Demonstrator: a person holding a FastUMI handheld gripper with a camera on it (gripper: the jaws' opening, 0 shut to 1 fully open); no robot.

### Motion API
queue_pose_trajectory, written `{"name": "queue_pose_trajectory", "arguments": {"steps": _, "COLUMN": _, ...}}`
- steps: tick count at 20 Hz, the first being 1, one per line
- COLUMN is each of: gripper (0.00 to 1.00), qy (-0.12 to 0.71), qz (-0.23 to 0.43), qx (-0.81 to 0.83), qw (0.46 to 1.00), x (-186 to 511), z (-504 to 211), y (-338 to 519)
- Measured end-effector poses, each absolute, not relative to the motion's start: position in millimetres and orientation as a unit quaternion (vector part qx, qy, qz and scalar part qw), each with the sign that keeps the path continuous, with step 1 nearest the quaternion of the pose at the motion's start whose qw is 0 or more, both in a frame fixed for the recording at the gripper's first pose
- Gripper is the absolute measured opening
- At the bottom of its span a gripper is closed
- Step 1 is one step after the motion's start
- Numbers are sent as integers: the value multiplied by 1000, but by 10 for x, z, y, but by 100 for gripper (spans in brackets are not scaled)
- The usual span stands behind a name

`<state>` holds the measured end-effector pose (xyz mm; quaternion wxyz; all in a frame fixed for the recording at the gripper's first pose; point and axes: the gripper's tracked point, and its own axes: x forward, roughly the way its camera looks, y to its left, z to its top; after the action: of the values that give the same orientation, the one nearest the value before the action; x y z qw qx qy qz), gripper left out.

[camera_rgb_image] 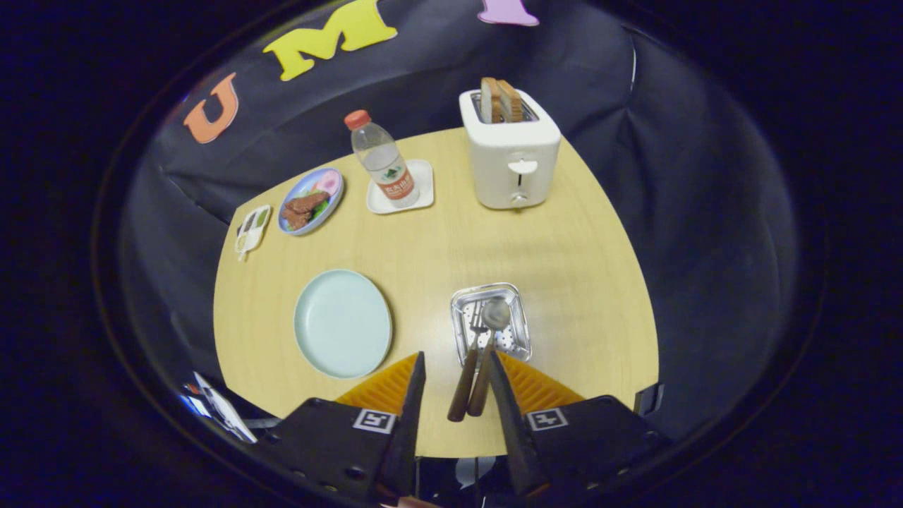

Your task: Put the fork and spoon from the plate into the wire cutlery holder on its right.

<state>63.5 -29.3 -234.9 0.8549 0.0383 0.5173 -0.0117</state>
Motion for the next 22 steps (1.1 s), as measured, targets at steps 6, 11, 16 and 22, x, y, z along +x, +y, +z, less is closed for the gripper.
{"name": "queue_pose_trajectory", "arguments": {"steps": 6, "gripper": 99, "qy": 444, "qz": -28, "qx": -18, "qw": 895, "x": 612, "z": -2020, "y": 117}}
{"name": "queue_pose_trajectory", "arguments": {"steps": 11, "gripper": 99, "qy": 362, "qz": -37, "qx": -43, "qw": 930, "x": 551, "z": -1577, "y": 426}}
{"name": "queue_pose_trajectory", "arguments": {"steps": 16, "gripper": 97, "qy": 265, "qz": -39, "qx": -34, "qw": 963, "x": 339, "z": -929, "y": 735}}
{"name": "queue_pose_trajectory", "arguments": {"steps": 22, "gripper": 97, "qy": 98, "qz": -60, "qx": -49, "qw": 992, "x": 112, "z": -149, "y": 752}}
